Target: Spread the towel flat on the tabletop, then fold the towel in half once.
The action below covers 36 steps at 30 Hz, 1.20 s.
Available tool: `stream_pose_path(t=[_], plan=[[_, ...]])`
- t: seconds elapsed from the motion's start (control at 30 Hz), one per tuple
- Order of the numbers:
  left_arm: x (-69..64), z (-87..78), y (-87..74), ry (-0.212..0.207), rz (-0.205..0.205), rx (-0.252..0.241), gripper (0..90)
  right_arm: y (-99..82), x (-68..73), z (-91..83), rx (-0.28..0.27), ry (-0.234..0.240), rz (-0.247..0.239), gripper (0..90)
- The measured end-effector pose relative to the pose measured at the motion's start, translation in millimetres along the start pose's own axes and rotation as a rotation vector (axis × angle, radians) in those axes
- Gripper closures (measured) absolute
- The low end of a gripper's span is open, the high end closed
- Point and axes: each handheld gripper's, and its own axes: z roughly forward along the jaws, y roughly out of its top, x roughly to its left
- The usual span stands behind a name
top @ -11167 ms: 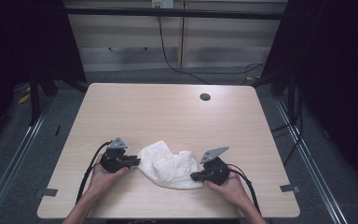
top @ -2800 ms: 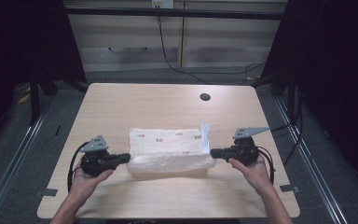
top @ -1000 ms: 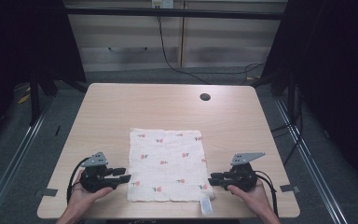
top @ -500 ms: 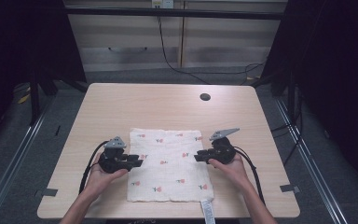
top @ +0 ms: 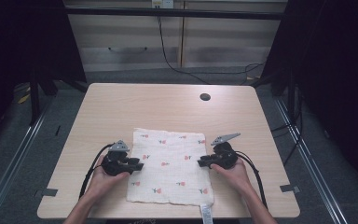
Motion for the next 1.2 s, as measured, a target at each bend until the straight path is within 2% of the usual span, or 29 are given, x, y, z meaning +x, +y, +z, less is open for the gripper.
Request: stream_pose_path(t=[0.13,0.2,0.33,0.53,0.7,0.93,1.0,1.07,1.17,1.2], plan=[[-1.4,0.2,-0.2,-0.003,0.004,0.002,66.2,-4.2,0.9,-3.3,0.001,0.007,0.004,72.4],[-4.2,0.3,-0.7,-0.007,0.018,0.007,66.2,-6.9,0.9,-3.9,-0.014,0.014,0.015,72.4],[-9.4,-1.1,-2.9,-0.019,0.040,0.014,66.5,-7.4,2.2,-4.9,-0.007,0.013,0.018,72.4],[-15.8,-5.8,-9.0,-0.039,0.035,0.019,66.7,-8.2,6.4,-6.0,0.006,0.003,0.001,72.4],[-21.7,-7.3,-12.3,-0.035,0.035,0.016,66.7,-13.8,12.1,-11.4,0.026,0.008,0.001,72.4],[-25.5,-8.7,-13.1,-0.040,0.041,0.027,65.9,-19.8,16.2,-14.3,0.013,0.002,-0.008,72.3],[-26.0,-8.7,-12.9,-0.052,0.039,0.027,62.5,-20.6,17.1,-15.1,0.016,0.010,-0.006,67.9],[-26.1,-9.8,-11.8,-0.046,0.049,0.027,59.0,-20.5,15.9,-16.3,0.000,0.008,0.003,62.7],[-26.4,-11.3,-10.2,-0.019,0.041,-0.001,53.0,-18.2,11.2,-19.7,-0.022,0.008,0.003,61.5],[-26.0,-11.5,-9.8,-0.025,0.040,-0.007,53.0,-16.8,9.0,-20.2,-0.032,0.005,0.006,61.5]])
